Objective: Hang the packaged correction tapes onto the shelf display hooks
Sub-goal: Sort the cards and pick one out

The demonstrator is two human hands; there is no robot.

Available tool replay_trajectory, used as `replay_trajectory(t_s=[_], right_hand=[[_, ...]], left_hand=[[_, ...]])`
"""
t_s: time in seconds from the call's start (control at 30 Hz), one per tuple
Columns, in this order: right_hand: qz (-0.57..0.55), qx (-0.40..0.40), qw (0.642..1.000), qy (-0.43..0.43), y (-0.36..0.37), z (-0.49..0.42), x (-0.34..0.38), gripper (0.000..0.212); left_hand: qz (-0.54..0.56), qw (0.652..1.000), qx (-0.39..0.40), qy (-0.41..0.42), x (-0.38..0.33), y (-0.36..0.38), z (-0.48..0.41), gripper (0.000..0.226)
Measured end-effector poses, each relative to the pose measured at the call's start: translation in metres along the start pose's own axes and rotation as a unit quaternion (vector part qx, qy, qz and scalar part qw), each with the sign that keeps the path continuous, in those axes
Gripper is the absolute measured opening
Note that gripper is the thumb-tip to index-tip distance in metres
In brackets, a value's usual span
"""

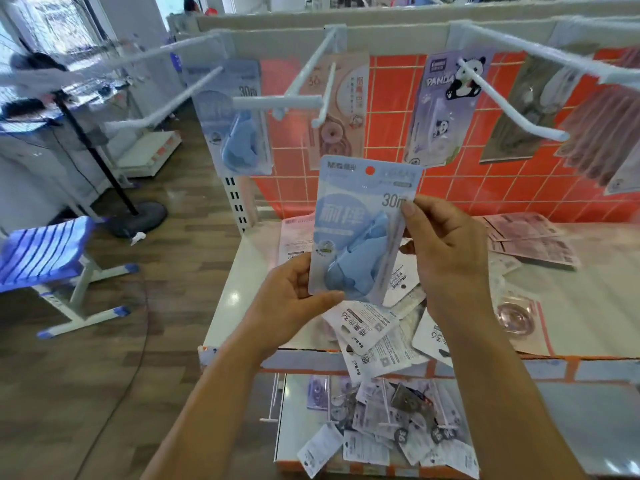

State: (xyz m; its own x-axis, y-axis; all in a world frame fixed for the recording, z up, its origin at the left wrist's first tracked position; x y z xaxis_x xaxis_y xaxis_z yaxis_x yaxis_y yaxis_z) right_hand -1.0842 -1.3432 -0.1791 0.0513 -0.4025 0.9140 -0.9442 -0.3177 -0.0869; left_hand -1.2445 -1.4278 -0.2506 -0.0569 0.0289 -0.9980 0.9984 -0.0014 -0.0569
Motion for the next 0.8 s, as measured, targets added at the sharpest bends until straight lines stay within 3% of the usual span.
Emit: replay_trajectory(t_s=[0.53, 0.8], right_hand=[[0.023, 0.083, 0.996, -0.035, 0.095, 0.009, 0.022, 0.012], [0.003, 0.106, 0.992, -0.061, 0.125, 0.014, 0.043, 0.012]], left_hand=[[-0.01, 0.997, -0.067, 0.044, -0.016, -0.076, 0.048, 0.036], [-0.012, 0.991, -0.076, 0.107, -0.032, -0.103, 0.068, 0.038]])
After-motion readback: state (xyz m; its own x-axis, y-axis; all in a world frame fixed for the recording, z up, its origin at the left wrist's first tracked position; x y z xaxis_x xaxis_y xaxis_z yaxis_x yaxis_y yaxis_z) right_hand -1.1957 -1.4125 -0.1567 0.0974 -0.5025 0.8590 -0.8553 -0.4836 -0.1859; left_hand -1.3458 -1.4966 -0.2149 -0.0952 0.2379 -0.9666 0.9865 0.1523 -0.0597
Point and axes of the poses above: each hand's wrist, its own z-axis away from the middle knuckle, its own y-axis out of the palm, x = y × z, the point moved 7 cm from there along -z, towards the middle knuckle, and after that the axes turned 11 degrees about x, right-handed, at the moved point
